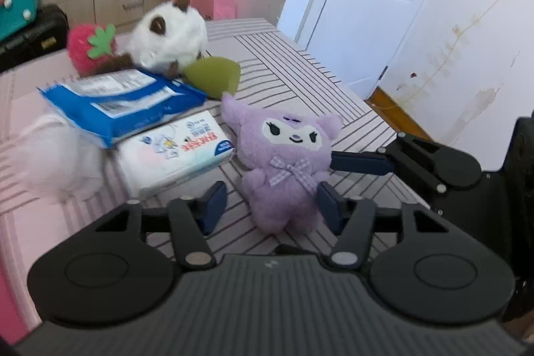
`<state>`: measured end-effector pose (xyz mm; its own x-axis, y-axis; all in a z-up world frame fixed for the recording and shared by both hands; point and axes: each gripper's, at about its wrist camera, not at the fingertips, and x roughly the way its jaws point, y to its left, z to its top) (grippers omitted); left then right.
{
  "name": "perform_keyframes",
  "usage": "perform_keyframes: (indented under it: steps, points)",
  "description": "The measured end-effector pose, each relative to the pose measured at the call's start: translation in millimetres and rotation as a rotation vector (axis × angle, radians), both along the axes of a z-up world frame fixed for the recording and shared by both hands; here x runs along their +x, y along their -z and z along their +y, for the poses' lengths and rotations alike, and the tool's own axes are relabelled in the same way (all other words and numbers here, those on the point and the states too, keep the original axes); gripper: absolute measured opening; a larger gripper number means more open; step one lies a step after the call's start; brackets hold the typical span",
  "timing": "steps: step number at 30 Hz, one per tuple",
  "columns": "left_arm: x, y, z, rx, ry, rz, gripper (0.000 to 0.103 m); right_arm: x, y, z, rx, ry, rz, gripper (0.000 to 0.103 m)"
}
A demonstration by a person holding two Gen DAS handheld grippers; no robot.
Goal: Organize soft objects
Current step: 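Grasp the purple plush doll with the left tool while the right tool grips it too, then lift and carry the purple plush into the pink box with both tools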
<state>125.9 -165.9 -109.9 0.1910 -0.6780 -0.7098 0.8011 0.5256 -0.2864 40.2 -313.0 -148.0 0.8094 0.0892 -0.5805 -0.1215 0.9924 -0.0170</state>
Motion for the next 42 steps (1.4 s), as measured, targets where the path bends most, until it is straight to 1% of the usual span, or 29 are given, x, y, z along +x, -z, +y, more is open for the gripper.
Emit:
perform_keyframes:
  steps: [2, 3, 5, 6, 10, 11, 13, 14, 16, 19, 22, 25, 26, 27, 28, 29, 31, 32, 33, 34, 35, 39, 42]
  points:
    - [3, 4, -2, -0.032, 0.013, 0.045, 0.045, 4, 3, -2, 0.012, 0.021, 0.009, 0.092]
    - [4, 5, -2, -0.043, 0.024, 0.058, 0.045, 4, 3, -4, 0.026, 0.029, 0.01, 0.092]
    - [2, 7, -4, -0.046, 0.037, 0.075, 0.04, 3, 3, -7, 0.044, 0.033, 0.007, 0.092]
    - [2, 7, -4, -0.047, 0.049, 0.091, 0.039, 3, 2, -8, 0.05, 0.036, 0.006, 0.092]
    - [4, 11, -7, -0.052, 0.067, 0.222, 0.039, 3, 1, -11, 0.046, 0.022, 0.009, 0.092]
    - [4, 11, -7, -0.05, 0.057, 0.224, 0.039, 3, 1, -10, 0.041, 0.017, 0.011, 0.092]
    - [0, 7, -5, -0.038, 0.031, 0.177, 0.039, 1, 1, -11, 0.033, 0.028, 0.008, 0.092]
    - [-2, 5, -4, -0.032, 0.019, 0.146, 0.042, 1, 2, -12, 0.035, 0.039, 0.009, 0.092]
    - [-3, 1, -2, -0.028, 0.0, 0.098, 0.043, -1, 2, -16, 0.056, 0.049, 0.006, 0.092]
    - [-1, -4, -2, -0.043, -0.019, 0.086, 0.044, -1, 1, -21, 0.113, 0.074, 0.0, 0.092]
    - [-1, -7, -3, -0.056, -0.028, 0.065, 0.048, 2, 1, -22, 0.162, 0.079, -0.008, 0.092]
    - [1, -9, -7, -0.056, -0.043, 0.035, 0.049, 5, 2, -18, 0.175, 0.077, -0.017, 0.092]
    - [1, -8, -9, -0.052, -0.048, 0.023, 0.047, 6, 2, -16, 0.171, 0.077, -0.02, 0.091]
    - [1, -6, -11, -0.039, -0.045, 0.018, 0.046, 6, 3, -16, 0.167, 0.079, -0.023, 0.089]
    - [0, -3, -13, -0.026, -0.039, 0.023, 0.044, 6, 4, -15, 0.163, 0.084, -0.028, 0.085]
    - [2, -1, -13, -0.027, -0.037, 0.049, 0.041, 6, 4, -14, 0.153, 0.091, -0.034, 0.08]
    - [7, 3, -9, -0.051, -0.065, 0.134, 0.036, 5, 5, -15, 0.137, 0.096, -0.042, 0.076]
    - [9, 4, -8, -0.062, -0.08, 0.156, 0.033, 3, 6, -16, 0.137, 0.093, -0.048, 0.074]
    - [8, 5, -7, -0.073, -0.082, 0.155, 0.032, 1, 6, -17, 0.136, 0.094, -0.055, 0.072]
    - [7, 6, -7, -0.086, -0.089, 0.149, 0.031, 0, 6, -17, 0.133, 0.093, -0.059, 0.063]
    - [4, 7, -7, -0.095, -0.098, 0.149, 0.03, 0, 6, -17, 0.127, 0.082, -0.057, 0.057]
    - [-8, 6, -8, -0.092, -0.114, 0.105, 0.029, -2, 5, -12, 0.114, 0.091, -0.061, 0.053]
    - [-15, 1, -8, -0.082, -0.114, 0.09, 0.029, -5, 2, -10, 0.119, 0.095, -0.056, 0.051]
